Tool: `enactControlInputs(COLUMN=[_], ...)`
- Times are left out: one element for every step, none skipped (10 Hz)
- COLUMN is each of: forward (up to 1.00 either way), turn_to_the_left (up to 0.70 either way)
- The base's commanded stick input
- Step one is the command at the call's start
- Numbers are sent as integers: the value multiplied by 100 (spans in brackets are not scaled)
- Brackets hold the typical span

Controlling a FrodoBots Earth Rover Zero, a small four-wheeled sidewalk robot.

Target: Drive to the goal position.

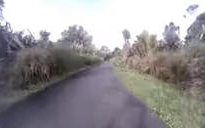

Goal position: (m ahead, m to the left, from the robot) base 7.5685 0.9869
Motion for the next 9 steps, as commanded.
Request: enactControlInputs(forward=[85,85,85,85,85,85,85,85,85], turn_to_the_left=[-30,-33,-34,-34,-14,0,0,0,0])
